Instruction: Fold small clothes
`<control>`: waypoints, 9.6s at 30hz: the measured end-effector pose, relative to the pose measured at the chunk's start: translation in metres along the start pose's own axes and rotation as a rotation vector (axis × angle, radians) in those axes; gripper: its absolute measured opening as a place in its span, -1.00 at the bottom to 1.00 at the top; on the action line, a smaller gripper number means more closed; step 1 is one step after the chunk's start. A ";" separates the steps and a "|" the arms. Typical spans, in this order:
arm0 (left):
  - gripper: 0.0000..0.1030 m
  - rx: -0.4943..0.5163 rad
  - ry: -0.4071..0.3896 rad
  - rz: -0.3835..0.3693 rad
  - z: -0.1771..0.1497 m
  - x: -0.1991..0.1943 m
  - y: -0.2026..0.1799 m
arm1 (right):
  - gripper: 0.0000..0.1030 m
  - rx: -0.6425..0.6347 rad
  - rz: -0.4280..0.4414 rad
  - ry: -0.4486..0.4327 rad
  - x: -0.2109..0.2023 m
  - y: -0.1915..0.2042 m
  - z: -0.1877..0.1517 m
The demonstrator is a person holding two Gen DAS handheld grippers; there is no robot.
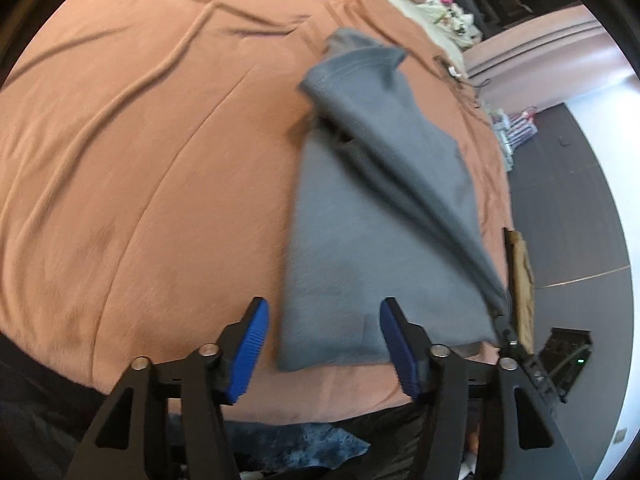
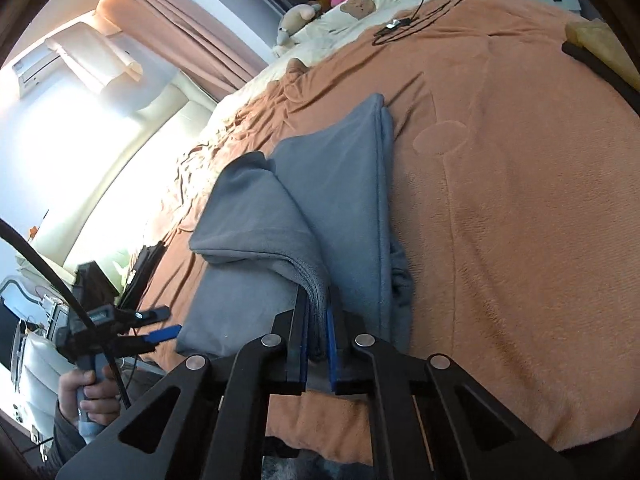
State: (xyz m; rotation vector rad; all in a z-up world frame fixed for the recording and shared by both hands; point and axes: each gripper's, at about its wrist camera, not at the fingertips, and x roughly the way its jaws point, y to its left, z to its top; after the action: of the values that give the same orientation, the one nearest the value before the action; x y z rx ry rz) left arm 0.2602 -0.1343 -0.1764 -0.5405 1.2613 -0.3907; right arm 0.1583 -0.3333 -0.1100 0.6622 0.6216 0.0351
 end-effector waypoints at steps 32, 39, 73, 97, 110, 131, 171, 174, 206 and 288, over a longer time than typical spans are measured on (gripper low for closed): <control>0.13 -0.002 -0.073 -0.044 0.063 -0.009 -0.012 | -0.88 0.077 -0.007 0.097 0.005 -0.026 -0.023; 0.13 -0.024 -0.106 -0.041 0.102 0.010 -0.012 | -0.86 0.076 0.007 0.115 0.013 -0.028 -0.023; -0.92 0.363 -0.020 -0.185 0.190 0.067 -0.248 | -0.92 0.067 0.030 0.092 0.020 -0.030 -0.030; -0.92 0.430 0.150 0.046 0.220 0.226 -0.276 | -0.93 0.122 0.090 0.114 0.020 -0.048 -0.027; 0.18 0.412 0.094 0.025 0.232 0.178 -0.267 | -0.92 0.171 0.107 0.139 0.021 -0.058 -0.024; 0.19 0.276 0.075 0.051 0.206 0.058 -0.111 | -0.91 0.139 0.060 0.121 0.021 -0.047 -0.030; -0.78 0.025 0.072 -0.195 0.126 0.048 -0.042 | -0.89 0.191 0.057 0.119 0.020 -0.055 -0.028; -0.78 0.047 0.054 -0.240 0.133 0.042 -0.057 | -0.89 0.191 0.054 0.119 0.020 -0.055 -0.027; -0.81 0.306 0.071 -0.230 0.194 0.121 -0.235 | -0.89 0.132 0.057 0.117 0.020 -0.051 -0.025; -0.16 0.224 -0.040 0.161 0.199 0.077 -0.048 | -0.95 0.058 -0.060 0.193 0.173 -0.031 0.167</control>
State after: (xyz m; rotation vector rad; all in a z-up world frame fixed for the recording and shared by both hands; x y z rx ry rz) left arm 0.4732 -0.1829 -0.1679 -0.2531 1.1949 -0.3783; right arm 0.3866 -0.4138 -0.1173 0.7004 0.8308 0.0253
